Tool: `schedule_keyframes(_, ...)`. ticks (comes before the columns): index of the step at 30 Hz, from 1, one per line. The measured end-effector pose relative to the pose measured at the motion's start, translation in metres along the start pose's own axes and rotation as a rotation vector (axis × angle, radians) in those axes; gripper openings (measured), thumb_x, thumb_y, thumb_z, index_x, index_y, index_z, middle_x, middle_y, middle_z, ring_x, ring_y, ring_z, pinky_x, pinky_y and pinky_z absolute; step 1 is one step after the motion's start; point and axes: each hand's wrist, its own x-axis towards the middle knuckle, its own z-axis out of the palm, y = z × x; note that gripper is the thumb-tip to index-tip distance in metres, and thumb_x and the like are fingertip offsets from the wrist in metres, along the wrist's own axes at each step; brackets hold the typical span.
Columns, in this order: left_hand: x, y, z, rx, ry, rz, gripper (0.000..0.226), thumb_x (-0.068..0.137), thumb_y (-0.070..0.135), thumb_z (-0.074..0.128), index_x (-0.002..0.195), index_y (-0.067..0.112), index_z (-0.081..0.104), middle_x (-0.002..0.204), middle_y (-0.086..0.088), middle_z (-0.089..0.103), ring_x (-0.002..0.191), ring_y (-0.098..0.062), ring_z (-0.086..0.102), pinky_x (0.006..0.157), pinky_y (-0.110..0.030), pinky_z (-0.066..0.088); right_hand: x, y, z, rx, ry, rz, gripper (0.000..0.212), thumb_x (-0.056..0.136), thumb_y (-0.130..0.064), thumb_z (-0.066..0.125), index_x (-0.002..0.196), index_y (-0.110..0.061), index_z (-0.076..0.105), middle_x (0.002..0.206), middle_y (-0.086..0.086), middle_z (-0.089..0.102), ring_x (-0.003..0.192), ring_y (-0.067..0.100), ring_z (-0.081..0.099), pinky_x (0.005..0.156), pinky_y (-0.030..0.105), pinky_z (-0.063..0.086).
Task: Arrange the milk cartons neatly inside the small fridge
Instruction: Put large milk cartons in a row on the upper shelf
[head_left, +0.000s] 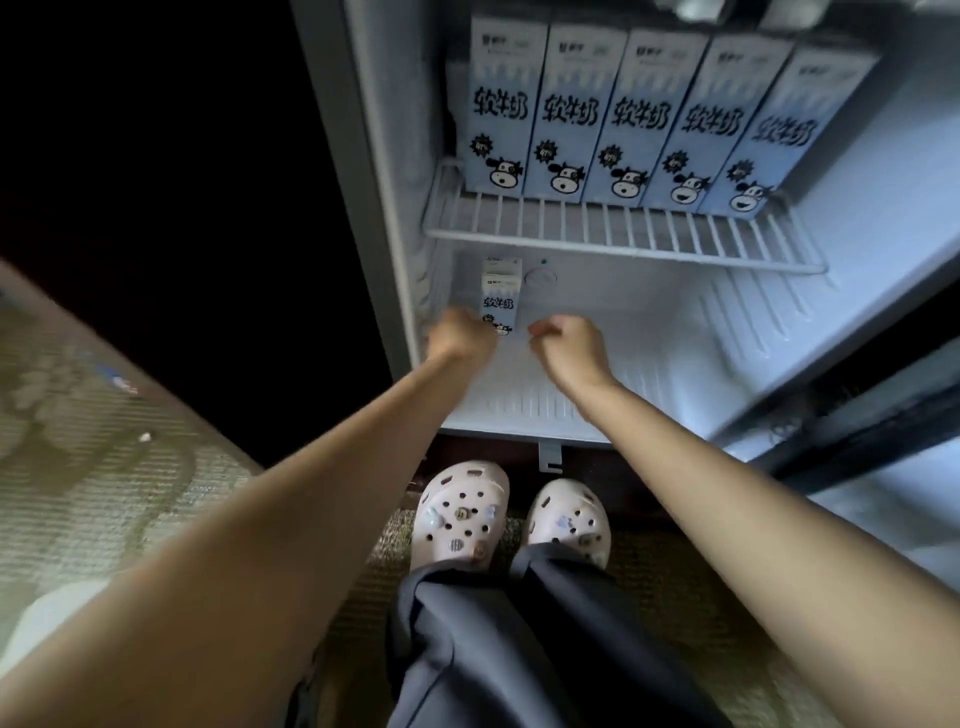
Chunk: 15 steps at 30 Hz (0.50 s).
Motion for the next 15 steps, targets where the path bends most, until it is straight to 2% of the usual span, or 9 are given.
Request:
schedule_keyframes(1,-0.014,0.001,-0.011,0.003,0.016,0.006,0.034,0.094,0.006,0.037,0.122,0.000,0.056,0.121,-0.018,0.061,0.105,-0.031,0.062,0.085,-0.037,0.055,-0.017,-0.009,-0.006,-0.008,0.028,-0.031,0.028,0.088,-0.003,0.047,0.106,-0.007,0.068,0.113,0.013,0.068,0.110,0.028,0.059,0.080,0.024,0.043)
schedule_keyframes(3,-0.052,0.003,-0.038,-0.018,0.083,0.021,0.034,0.089,0.012,0.043,0.116,0.000,0.060,0.119,-0.021,0.063,0.106,-0.033,0.064,0.091,-0.043,0.054,-0.053,-0.028,-0.017,-0.021,0.080,-0.089,0.030,0.088,-0.002,0.046,0.107,-0.007,0.069,0.113,0.011,0.069,0.111,0.026,0.060,0.079,0.020,0.040)
schedule_keyframes(6,-0.113,0.002,-0.080,-0.089,0.128,0.103,0.024,0.087,0.016,0.050,0.097,0.002,0.066,0.103,-0.017,0.067,0.093,-0.033,0.065,0.088,-0.043,0.055,-0.107,-0.064,-0.028,0.018,0.111,-0.146,0.031,0.087,-0.001,0.046,0.103,-0.009,0.071,0.110,0.008,0.070,0.107,0.022,0.062,0.081,0.018,0.043)
schedule_keyframes(8,-0.149,-0.004,-0.111,-0.044,0.176,0.188,0.025,0.091,0.014,0.047,0.099,0.002,0.068,0.099,-0.016,0.066,0.094,-0.034,0.064,0.087,-0.039,0.054,-0.143,-0.090,-0.029,0.047,0.092,-0.204,0.032,0.087,0.001,0.044,0.101,-0.008,0.071,0.106,0.009,0.071,0.103,0.021,0.063,0.083,0.020,0.044)
schedule_keyframes(11,-0.195,-0.023,-0.157,0.058,0.269,0.281,0.023,0.094,0.011,0.041,0.089,0.004,0.063,0.086,-0.009,0.063,0.086,-0.029,0.058,0.072,-0.029,0.045,-0.197,-0.125,-0.017,0.106,0.038,-0.286,0.030,0.089,0.001,0.043,0.100,-0.008,0.069,0.101,0.010,0.071,0.095,0.021,0.066,0.082,0.027,0.050)
schedule_keyframes(13,-0.221,-0.042,-0.183,0.109,0.349,0.313,0.026,0.094,0.011,0.040,0.097,0.005,0.066,0.094,-0.012,0.066,0.090,-0.030,0.059,0.072,-0.028,0.040,-0.232,-0.139,0.002,0.138,-0.021,-0.328,0.030,0.089,0.000,0.042,0.101,-0.009,0.068,0.100,0.009,0.071,0.093,0.022,0.066,0.084,0.034,0.053)
schedule_keyframes(15,-0.241,-0.064,-0.202,0.112,0.409,0.285,0.030,0.093,0.011,0.041,0.107,0.006,0.067,0.108,-0.015,0.067,0.104,-0.034,0.058,0.081,-0.031,0.043,-0.262,-0.146,0.028,0.125,-0.074,-0.370,0.030,0.089,-0.001,0.042,0.102,-0.009,0.068,0.103,0.010,0.070,0.097,0.024,0.065,0.087,0.039,0.053)
